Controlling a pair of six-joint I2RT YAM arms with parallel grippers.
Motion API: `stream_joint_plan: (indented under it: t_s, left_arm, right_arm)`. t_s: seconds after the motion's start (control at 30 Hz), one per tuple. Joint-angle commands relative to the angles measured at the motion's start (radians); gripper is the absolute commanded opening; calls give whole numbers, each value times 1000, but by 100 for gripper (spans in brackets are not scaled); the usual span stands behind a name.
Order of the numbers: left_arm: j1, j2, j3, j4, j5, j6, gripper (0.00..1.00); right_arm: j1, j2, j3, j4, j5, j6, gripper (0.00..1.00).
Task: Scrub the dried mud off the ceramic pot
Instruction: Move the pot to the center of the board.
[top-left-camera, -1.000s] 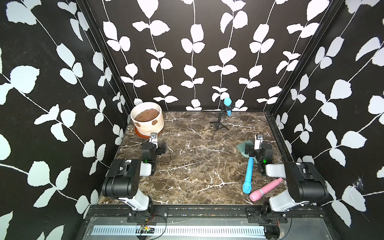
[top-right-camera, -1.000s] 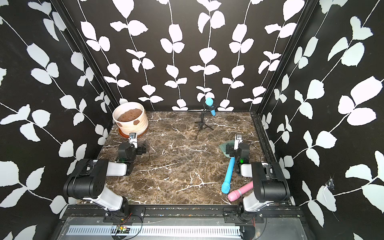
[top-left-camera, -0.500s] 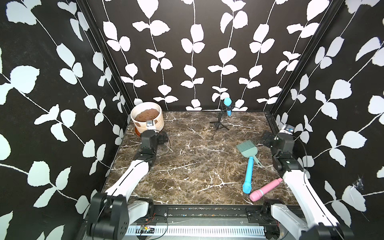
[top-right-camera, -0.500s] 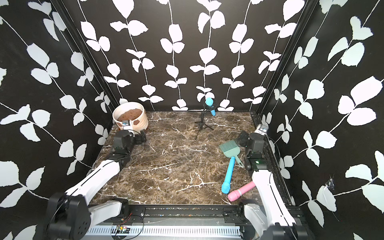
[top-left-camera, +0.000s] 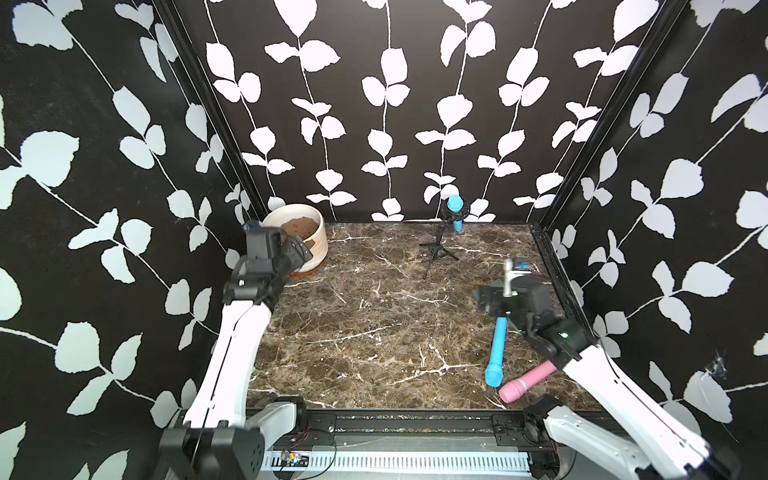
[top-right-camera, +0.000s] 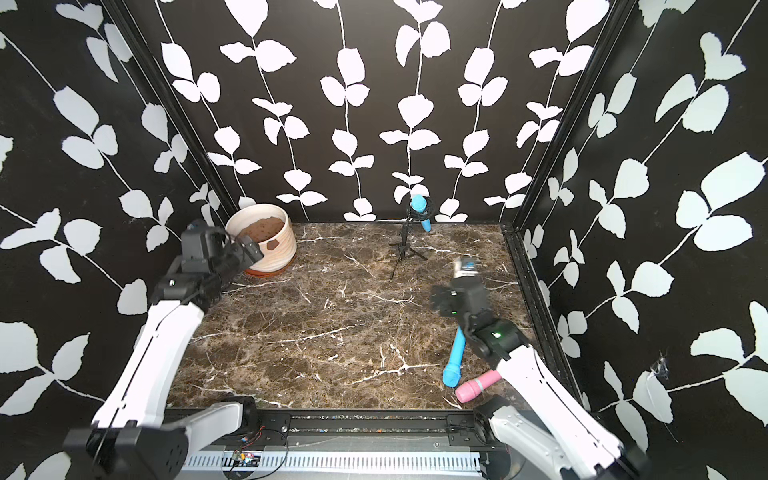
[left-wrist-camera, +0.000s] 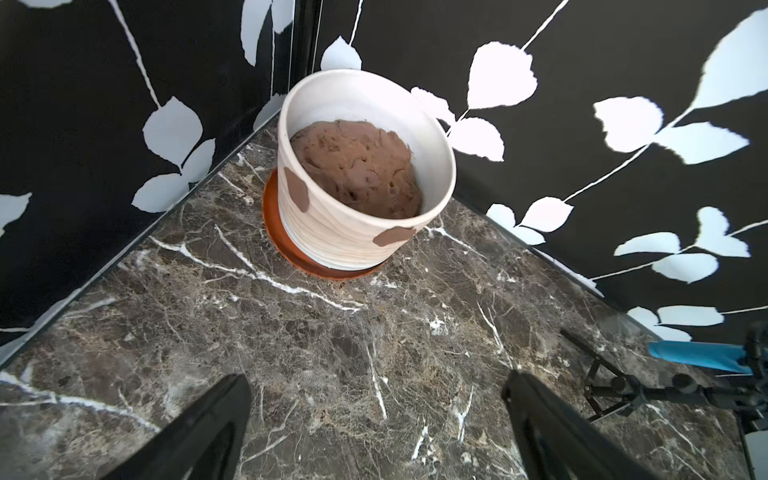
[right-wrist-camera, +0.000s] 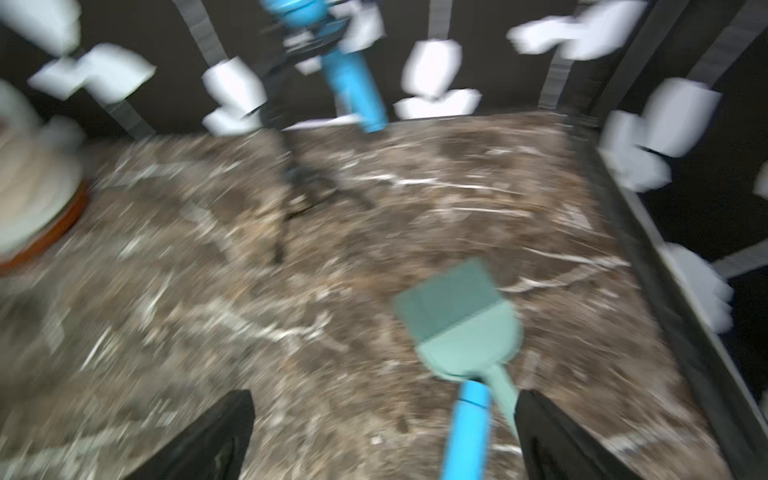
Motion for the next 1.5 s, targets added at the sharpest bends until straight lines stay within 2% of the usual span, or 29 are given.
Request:
stream_joint_plan:
  t_s: [0.0, 0.1, 0.27, 0.4, 0.5, 0.87, 1.07, 1.17, 1.33, 1.47]
  left_arm:
    - [8, 128, 113, -211, -66, 37, 98]
    - [20, 243, 236, -247, -91, 72, 98]
    - [24, 455, 471, -306, -136, 93, 86]
    - [34, 598, 637, -375, -157, 57, 79]
    - [45, 662, 699, -393, -181, 9, 74]
    - [70, 769, 722, -400, -131, -189, 68]
    - [71, 798, 727, -391, -116, -239, 50]
    - [70, 805, 723, -405, -95, -258, 45]
    - [70, 806, 713, -430, -105, -263, 43]
    - [71, 811, 705, -438, -139, -268, 34]
  right_arm:
    - [144, 107, 50, 77, -26, -147, 100]
    - [247, 240, 141, 83, -51, -202, 100]
    - [332, 464, 346, -24, -144, -288, 100]
    - [373, 522, 403, -31, -176, -280, 100]
    - [380, 514, 390, -3, -207, -282, 100]
    - [379, 540, 402, 0, -282, -358, 100]
    - [380, 576, 453, -4, -290, -390, 100]
    - [380, 580, 471, -10, -295, -408, 100]
    - [379, 584, 471, -2, -332, -431, 100]
    - [379, 594, 503, 2, -362, -434, 100]
